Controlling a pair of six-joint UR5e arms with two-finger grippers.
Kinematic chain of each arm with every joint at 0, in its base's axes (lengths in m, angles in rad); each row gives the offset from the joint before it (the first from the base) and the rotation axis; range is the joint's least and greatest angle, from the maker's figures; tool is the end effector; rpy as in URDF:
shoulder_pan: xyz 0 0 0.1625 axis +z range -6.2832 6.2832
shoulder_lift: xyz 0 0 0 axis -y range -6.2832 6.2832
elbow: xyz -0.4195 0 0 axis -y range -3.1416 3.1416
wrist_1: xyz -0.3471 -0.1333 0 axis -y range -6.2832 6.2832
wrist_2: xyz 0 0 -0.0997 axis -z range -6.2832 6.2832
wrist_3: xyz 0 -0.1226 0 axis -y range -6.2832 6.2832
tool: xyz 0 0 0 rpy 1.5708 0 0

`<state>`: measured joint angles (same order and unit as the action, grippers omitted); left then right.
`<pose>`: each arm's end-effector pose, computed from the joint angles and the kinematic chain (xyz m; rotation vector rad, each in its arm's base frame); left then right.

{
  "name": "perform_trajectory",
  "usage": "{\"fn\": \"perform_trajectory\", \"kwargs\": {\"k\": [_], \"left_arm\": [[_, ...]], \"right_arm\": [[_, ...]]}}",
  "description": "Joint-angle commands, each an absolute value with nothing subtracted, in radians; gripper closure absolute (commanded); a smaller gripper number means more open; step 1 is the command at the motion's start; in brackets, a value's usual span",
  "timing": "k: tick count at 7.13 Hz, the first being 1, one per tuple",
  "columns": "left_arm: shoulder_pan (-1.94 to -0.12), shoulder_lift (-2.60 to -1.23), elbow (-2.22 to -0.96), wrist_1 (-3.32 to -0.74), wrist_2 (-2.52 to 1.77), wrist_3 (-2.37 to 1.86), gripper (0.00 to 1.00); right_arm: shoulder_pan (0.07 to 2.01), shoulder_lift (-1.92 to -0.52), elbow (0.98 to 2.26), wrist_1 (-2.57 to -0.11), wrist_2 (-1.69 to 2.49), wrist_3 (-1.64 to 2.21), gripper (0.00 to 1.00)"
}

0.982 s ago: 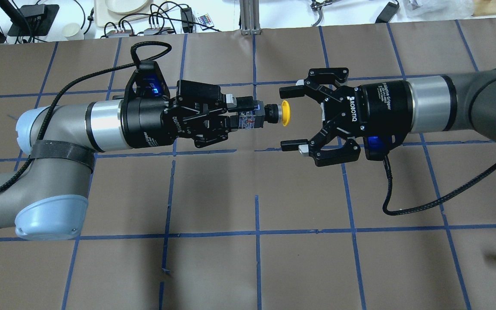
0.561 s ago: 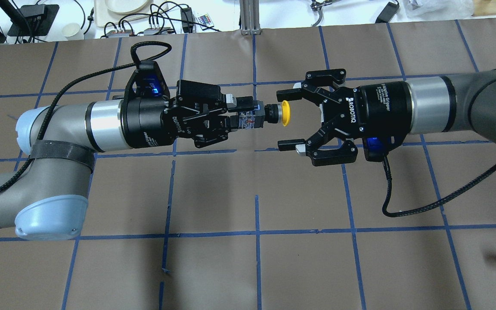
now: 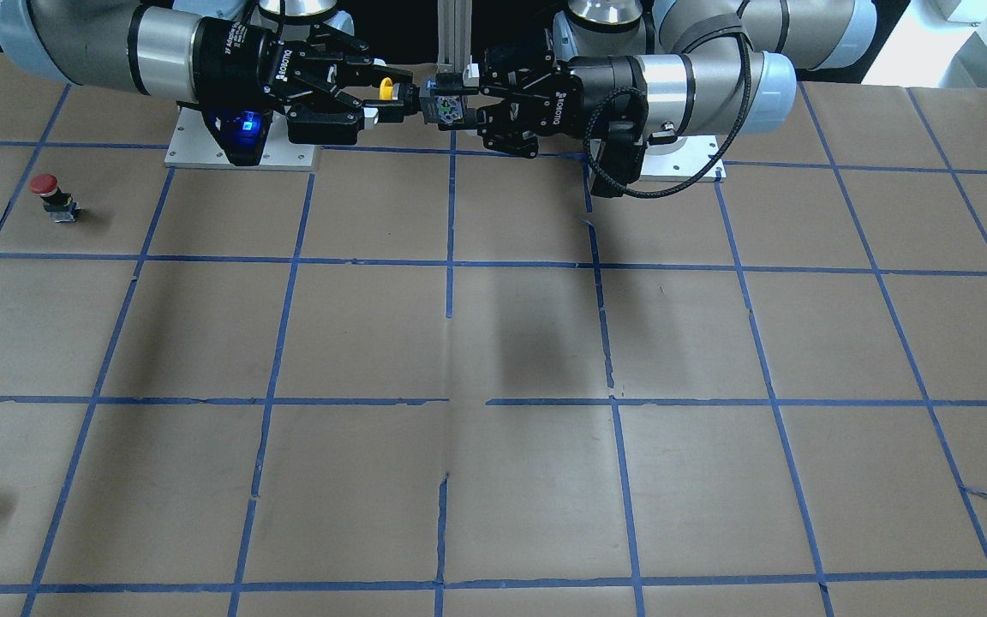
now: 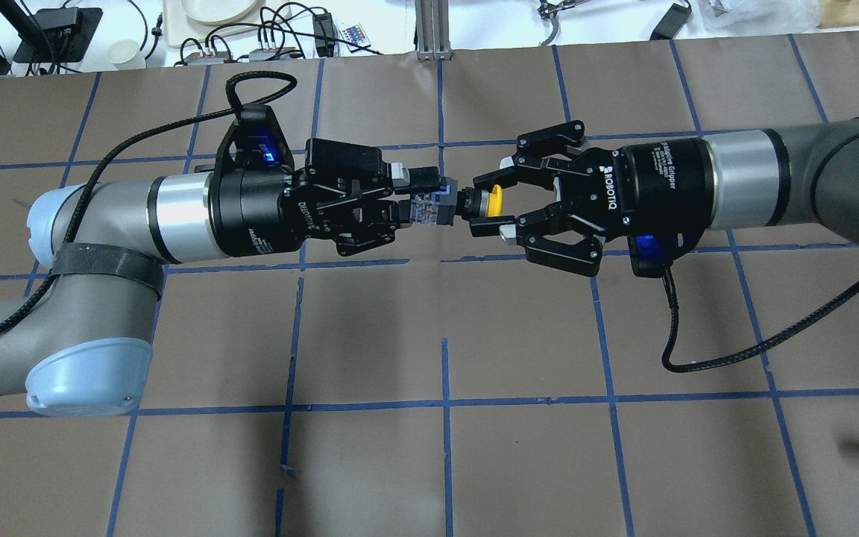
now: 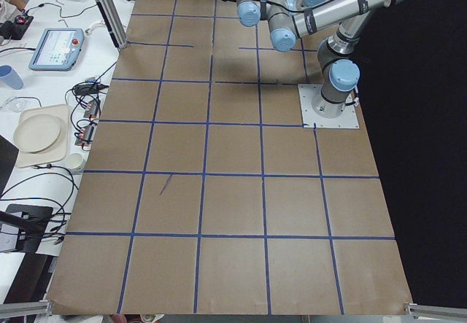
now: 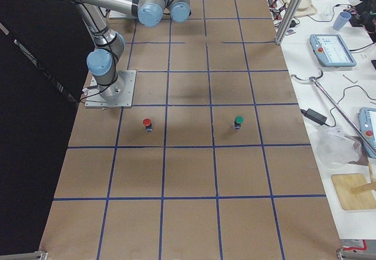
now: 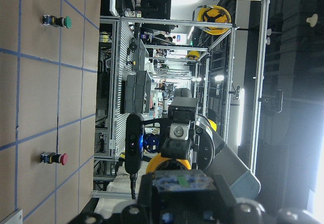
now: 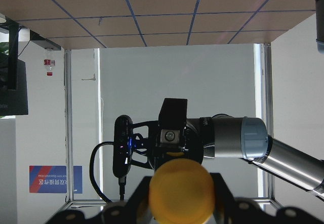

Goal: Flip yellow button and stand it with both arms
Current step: 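Close the right gripper on the yellow button's cap end, then open the left gripper and pull it back while the right gripper withdraws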

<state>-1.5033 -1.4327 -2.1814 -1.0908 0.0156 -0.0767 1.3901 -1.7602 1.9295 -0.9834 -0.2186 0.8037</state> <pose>-0.2316 -0.3675 0.4189 0.1084 -1.5827 -0.0012 0.1918 -0.3577 0.4282 1.3415 1.3005 1.1112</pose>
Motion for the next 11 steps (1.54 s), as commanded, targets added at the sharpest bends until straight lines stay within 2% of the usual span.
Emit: {"fn": "perform_trajectory", "kwargs": {"k": [1, 2, 3, 7, 9, 11], "left_arm": [[-1.503, -1.433, -2.178, -1.089, 0.021, -0.075, 0.6], [-1.503, -1.433, -2.178, -1.089, 0.023, -0.075, 0.44], [-1.503, -1.433, -2.177, -1.086, 0.026, -0.077, 0.0], [-1.471, -1.439, -2.152, -1.06, 0.096, -0.199, 0.0], [-1.422, -1.45, -2.084, -1.074, 0.294, -0.239, 0.0], [-1.425, -1.448, -2.018, -1.077, 0.676, -0.239, 0.01]], "right_arm": [[1.387, -1.761, 1.925, -0.982, -0.21, 0.808, 0.95], [1.385, -1.761, 1.924, -0.982, -0.21, 0.811, 0.95], [1.385, -1.759, 1.924, -0.983, -0.21, 0.811, 0.96], [1.359, -1.75, 1.889, -1.023, -0.346, 0.818, 0.98], [1.313, -1.749, 1.839, -1.124, -0.576, 0.804, 0.98], [1.305, -1.741, 1.821, -1.234, -0.774, 0.72, 0.98]]}}
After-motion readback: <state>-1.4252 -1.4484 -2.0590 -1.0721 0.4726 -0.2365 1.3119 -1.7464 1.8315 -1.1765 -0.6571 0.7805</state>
